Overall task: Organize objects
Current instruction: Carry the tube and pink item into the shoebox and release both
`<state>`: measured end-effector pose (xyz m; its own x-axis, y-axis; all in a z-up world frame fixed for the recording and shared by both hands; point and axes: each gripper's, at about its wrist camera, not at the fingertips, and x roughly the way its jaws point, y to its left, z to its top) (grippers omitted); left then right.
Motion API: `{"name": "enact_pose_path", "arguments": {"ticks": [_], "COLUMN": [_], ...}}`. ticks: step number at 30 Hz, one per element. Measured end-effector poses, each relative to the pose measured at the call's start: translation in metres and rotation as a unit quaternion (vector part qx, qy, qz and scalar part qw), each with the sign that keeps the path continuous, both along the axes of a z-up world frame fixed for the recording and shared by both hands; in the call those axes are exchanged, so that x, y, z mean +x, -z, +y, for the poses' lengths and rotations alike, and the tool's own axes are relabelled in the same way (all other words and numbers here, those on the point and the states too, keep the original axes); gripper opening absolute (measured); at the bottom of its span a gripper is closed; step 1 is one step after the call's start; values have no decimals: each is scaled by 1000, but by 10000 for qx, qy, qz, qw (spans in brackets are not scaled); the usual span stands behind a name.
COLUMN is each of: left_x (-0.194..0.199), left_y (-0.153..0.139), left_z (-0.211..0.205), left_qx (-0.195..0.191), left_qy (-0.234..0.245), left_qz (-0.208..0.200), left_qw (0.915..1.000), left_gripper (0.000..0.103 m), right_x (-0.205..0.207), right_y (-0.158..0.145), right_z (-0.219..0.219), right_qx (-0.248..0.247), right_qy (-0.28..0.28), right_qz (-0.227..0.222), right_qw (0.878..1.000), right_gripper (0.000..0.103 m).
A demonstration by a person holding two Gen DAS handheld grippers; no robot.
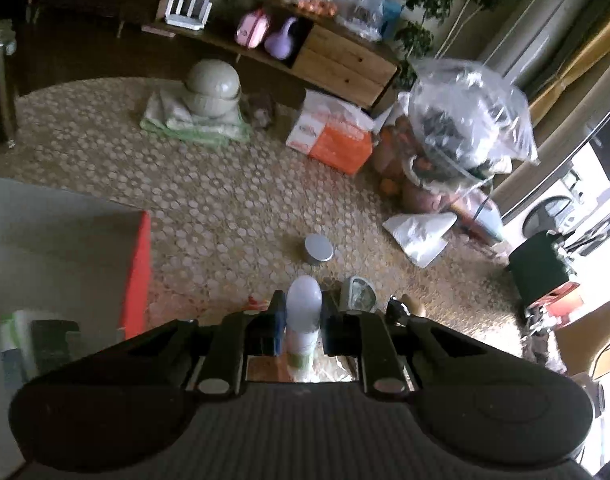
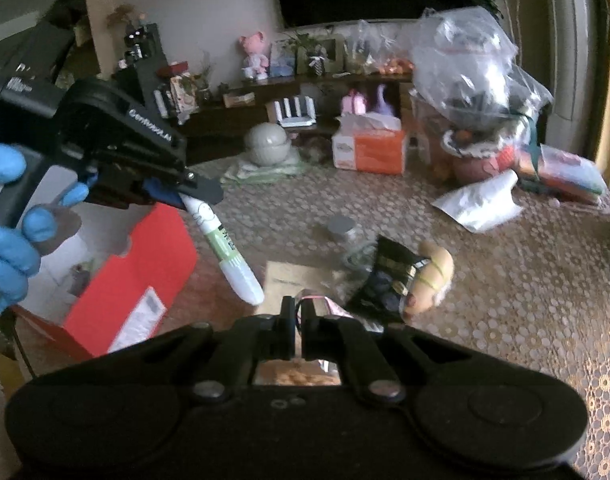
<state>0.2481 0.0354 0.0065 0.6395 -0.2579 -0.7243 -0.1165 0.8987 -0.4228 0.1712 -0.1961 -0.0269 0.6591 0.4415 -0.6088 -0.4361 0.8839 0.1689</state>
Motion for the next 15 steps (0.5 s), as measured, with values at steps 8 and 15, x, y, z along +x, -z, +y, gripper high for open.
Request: {"name": "enact_pose_path", "arguments": {"ticks": [8,15], "left_x": [-34,-58], "left_y": [-26,-52], "left_z": [41,89], "left_qx": [-219,-211], "left_qy": [-143,-413], "left_qz": [-305,-560], "left_qw": [9992,9973], "left_gripper": [16,16], "right_x": [-7,-17], "right_y": [-27,-48], "right_z": [21,60], "right_qx": [-1,-103], "right_qy": [-254,-542], "right_qz": [-95,-293], "right_qw": [9996,9980], "right_gripper": [3,3]}}
